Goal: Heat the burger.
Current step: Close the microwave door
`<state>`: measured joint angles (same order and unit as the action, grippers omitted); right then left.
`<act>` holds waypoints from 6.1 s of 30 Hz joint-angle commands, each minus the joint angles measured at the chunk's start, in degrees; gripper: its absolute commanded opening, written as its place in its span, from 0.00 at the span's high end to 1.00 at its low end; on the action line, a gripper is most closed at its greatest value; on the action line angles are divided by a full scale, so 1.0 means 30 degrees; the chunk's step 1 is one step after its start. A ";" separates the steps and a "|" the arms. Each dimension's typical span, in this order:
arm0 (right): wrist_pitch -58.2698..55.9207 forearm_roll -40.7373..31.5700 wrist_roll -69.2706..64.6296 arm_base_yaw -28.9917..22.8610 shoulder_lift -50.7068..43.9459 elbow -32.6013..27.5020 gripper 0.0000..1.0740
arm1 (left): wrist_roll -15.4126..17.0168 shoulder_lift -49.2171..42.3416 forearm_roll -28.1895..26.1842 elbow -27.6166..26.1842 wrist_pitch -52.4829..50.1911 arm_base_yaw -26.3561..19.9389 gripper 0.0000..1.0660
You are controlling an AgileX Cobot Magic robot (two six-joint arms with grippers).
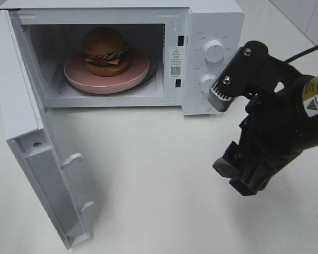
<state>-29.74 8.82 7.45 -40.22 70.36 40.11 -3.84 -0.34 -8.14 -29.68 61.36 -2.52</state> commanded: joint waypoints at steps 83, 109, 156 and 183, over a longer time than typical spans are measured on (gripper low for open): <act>-0.8422 -0.1585 -0.3342 1.2567 -2.4007 -0.3934 0.32 | 0.0095 -0.0153 -0.0019 0.0019 0.0038 -0.0019 0.08; -0.8422 -0.1585 -0.3342 1.2567 -2.4007 -0.3934 0.32 | 0.0095 -0.0153 -0.0019 0.0019 0.0038 -0.0019 0.08; -0.8422 -0.1566 -0.3419 1.2567 -2.4007 -0.3934 0.32 | 0.0019 0.9721 -0.0210 0.3189 -1.5031 -0.0019 1.00; -0.8422 -0.1566 -0.3400 1.2567 -2.4007 -0.3934 0.32 | 0.7257 2.1944 1.0733 0.5214 -3.3633 -0.0019 1.00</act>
<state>-55.81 4.30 -2.06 -2.98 -0.23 28.42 15.01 63.66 17.42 -14.09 -34.72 -2.52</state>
